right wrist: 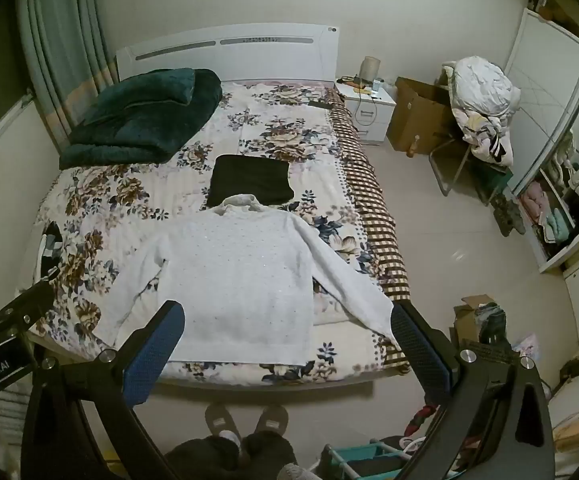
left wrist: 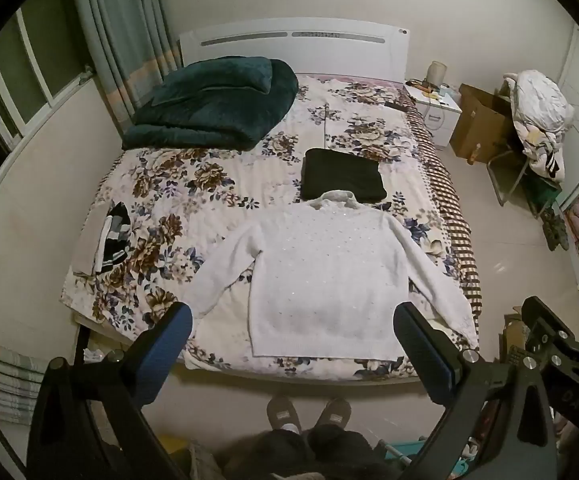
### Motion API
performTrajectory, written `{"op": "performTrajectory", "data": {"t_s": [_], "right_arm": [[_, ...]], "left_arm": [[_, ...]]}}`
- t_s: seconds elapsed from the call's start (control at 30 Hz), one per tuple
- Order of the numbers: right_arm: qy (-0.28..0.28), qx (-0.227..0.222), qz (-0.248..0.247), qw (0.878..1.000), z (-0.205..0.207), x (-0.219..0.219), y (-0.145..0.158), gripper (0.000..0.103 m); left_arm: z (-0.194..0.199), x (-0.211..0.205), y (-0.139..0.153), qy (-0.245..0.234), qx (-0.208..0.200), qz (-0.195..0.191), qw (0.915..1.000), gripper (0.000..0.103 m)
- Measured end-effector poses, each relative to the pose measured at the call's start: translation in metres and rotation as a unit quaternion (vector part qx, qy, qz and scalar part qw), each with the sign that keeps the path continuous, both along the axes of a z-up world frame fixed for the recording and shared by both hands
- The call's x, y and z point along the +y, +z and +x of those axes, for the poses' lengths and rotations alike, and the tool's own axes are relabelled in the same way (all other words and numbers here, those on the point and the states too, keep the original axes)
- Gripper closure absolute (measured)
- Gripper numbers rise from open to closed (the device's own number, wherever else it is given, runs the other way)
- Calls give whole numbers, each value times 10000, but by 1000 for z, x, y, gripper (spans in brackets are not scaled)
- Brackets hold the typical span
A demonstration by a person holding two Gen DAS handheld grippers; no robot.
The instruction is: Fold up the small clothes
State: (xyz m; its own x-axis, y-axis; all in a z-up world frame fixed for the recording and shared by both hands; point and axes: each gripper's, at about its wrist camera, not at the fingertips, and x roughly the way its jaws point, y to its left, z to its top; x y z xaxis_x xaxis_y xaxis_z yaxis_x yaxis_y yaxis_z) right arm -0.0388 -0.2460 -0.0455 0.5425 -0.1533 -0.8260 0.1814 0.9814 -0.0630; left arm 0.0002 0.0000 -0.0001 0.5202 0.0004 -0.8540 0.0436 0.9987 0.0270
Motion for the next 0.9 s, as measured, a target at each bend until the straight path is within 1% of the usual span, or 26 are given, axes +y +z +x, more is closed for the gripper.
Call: {"op": "performTrajectory", "data": {"t_s": [0.9], "right_arm": [[33, 13, -25, 10000, 6, 10, 10, 0]], "left_arm": [[0, 0, 0, 17, -46, -2, 10000, 0]]}}
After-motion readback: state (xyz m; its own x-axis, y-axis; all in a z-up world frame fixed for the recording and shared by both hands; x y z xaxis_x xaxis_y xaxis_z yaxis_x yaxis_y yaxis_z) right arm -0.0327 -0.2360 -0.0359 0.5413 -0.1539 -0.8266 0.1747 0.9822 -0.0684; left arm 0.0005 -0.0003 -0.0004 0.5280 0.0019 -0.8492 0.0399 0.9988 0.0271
